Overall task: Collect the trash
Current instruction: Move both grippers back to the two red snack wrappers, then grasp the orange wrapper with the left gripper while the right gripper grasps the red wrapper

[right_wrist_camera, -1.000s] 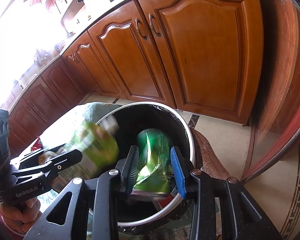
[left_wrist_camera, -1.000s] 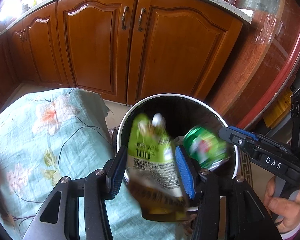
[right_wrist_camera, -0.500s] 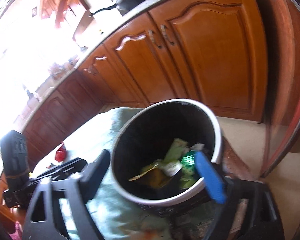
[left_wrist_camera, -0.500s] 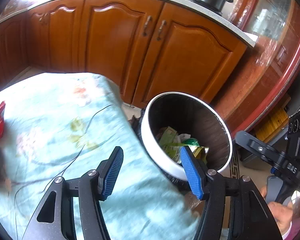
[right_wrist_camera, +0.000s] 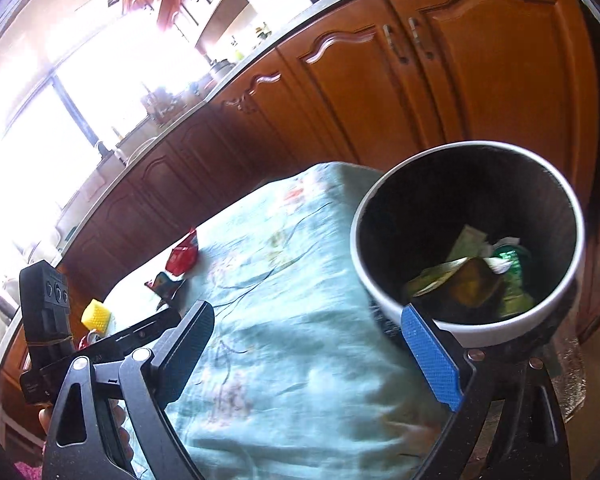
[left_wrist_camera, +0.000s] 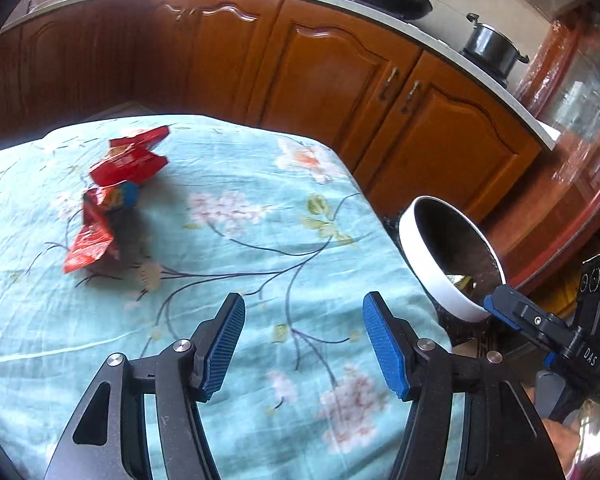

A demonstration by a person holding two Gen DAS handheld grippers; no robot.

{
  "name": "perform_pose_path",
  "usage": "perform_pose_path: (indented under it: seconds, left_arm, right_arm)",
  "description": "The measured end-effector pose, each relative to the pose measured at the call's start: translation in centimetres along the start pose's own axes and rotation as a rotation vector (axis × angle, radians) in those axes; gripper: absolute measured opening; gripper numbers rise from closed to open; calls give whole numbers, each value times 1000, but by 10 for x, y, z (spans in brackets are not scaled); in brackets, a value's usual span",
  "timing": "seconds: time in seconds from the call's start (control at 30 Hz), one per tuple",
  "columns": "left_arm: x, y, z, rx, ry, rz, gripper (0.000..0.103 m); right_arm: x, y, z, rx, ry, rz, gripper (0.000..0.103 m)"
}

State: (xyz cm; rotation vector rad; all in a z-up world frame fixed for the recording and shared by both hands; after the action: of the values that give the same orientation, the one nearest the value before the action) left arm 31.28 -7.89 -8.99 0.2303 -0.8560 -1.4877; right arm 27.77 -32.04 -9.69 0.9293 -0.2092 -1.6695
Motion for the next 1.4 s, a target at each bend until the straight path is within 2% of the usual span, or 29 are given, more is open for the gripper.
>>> perform_pose_path:
  seconds: [0.23,0.5,0.8,1.23,1.3,1.4]
  left_arm:
    - [-48,-8,40,40,83,74,61]
    - [-92,-7,56,56,156,138,61]
    - [-111,9,44,47,182,117,67]
    - [-122,28,5,28,156,120,67]
    - [-125,31,-3,27,159,127,67]
    - [-129,37,-15,36,187,125,66]
  right_arm:
    - [-39,-9,-29,-62,43,44,96]
    - [-76,-6,-65,-113,99,80,96]
    - [-115,8,-118,-189,171,102,96]
    - [-166,51,-206,-271,267,72,96]
    - [-171,56,-220,-281,264,67,93]
    - [-176,60,-238,-286,244,81,82]
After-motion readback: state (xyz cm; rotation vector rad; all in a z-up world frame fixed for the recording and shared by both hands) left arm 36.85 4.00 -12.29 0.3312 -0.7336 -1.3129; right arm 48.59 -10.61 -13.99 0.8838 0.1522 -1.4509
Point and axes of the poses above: each gripper's, at about its wrist camera, not at the fingertips, and z roughly against the way its jaws point, x to its right, y to its top, the point moved 4 cm from there along -z, roughly the way its jaws point, and after that the axes turned 2 degrees about -y, right-handed, at the moved point
